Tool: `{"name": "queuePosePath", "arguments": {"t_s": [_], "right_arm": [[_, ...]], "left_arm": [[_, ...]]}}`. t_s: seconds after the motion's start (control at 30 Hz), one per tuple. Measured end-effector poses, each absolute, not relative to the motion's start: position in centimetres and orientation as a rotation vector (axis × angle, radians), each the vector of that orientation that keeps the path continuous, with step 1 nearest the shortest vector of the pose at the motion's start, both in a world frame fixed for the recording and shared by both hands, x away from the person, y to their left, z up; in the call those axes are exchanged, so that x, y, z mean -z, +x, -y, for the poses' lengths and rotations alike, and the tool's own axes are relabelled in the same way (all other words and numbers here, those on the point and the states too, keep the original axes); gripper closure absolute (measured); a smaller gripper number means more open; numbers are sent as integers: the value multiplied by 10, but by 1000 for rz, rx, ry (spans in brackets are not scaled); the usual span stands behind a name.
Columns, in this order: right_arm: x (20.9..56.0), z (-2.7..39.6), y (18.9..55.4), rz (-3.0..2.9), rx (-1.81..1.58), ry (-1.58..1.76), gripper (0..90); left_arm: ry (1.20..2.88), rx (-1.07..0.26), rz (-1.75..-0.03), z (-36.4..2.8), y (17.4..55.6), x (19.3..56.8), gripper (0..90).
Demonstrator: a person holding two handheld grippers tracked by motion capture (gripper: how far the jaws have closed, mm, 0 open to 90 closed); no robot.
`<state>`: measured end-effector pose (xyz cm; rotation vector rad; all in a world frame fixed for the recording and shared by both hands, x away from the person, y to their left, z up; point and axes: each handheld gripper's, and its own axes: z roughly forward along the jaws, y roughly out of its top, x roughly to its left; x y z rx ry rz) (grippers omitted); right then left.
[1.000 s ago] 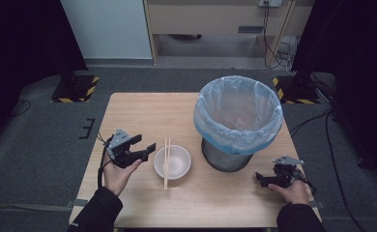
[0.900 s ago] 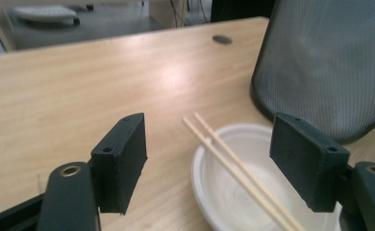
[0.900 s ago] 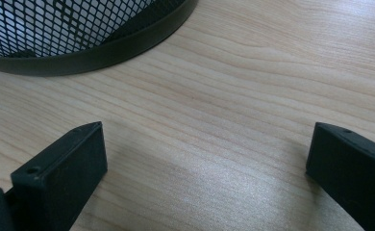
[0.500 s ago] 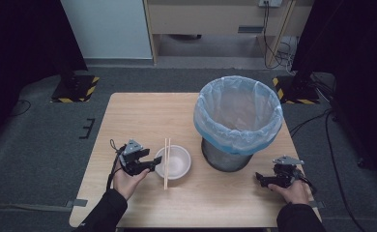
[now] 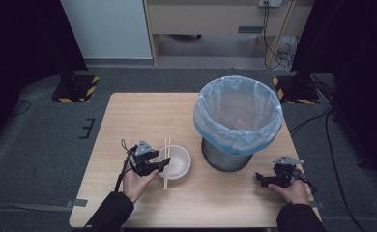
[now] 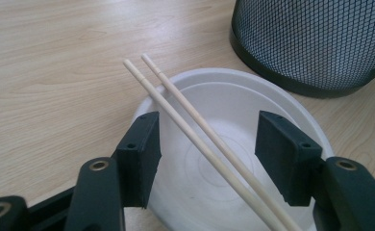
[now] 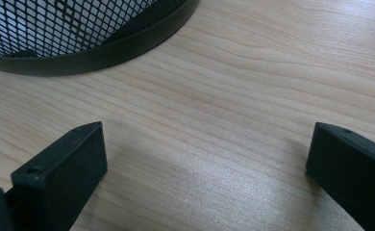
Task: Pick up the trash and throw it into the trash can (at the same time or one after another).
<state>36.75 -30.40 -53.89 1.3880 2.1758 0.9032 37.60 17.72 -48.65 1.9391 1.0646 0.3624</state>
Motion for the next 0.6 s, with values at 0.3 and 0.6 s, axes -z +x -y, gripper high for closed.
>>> {"name": "queuePosePath", "arguments": {"t_s": [0.3, 0.6], "right_arm": [[539, 304, 367, -2176, -903, 1388, 6], [539, 304, 368, -2177, -904, 1384, 6]], "left_arm": [[2012, -334, -1035, -159, 378, 496, 445], [2063, -336, -1029, -157, 380, 501, 543]]}}
